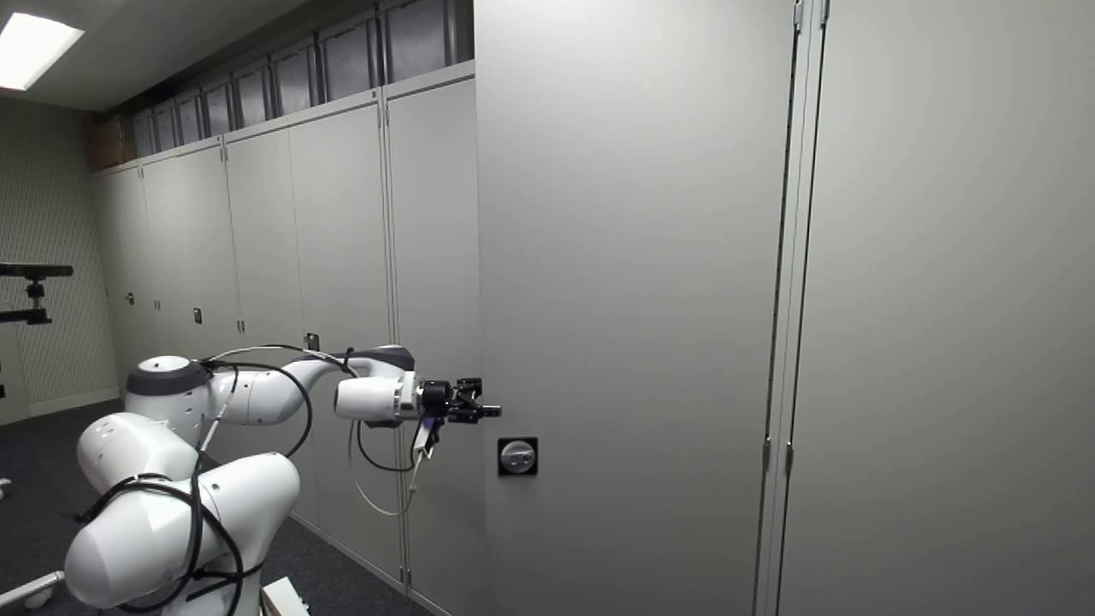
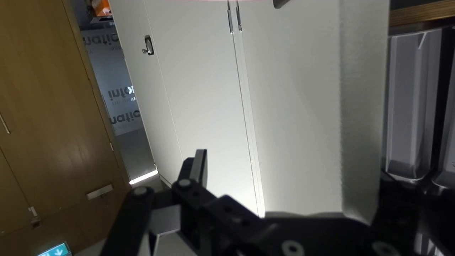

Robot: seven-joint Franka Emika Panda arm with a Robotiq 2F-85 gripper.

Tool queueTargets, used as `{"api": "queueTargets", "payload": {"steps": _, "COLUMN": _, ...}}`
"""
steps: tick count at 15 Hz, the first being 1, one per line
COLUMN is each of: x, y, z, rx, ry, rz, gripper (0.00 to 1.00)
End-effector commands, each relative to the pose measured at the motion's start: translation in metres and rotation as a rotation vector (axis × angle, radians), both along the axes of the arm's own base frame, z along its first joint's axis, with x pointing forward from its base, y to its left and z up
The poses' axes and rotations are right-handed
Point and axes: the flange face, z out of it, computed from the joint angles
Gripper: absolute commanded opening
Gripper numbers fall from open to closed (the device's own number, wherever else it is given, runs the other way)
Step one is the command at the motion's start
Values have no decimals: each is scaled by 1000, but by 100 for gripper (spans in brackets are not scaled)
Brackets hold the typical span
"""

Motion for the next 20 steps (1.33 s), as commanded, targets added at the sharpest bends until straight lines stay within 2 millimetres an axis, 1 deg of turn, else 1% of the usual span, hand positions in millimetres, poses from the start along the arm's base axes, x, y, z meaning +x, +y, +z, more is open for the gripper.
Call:
{"api": "queueTargets", "payload": {"steps": 1, "x": -16, "y": -15, "z": 10, "rx": 16, "ry": -23, "rz": -34, "gripper": 100}}
{"api": "queueTargets", "payload": {"steps": 20, "x": -35, "y": -33, "z": 4, "rx": 40, "ry": -31, "rz": -80, "gripper": 100}}
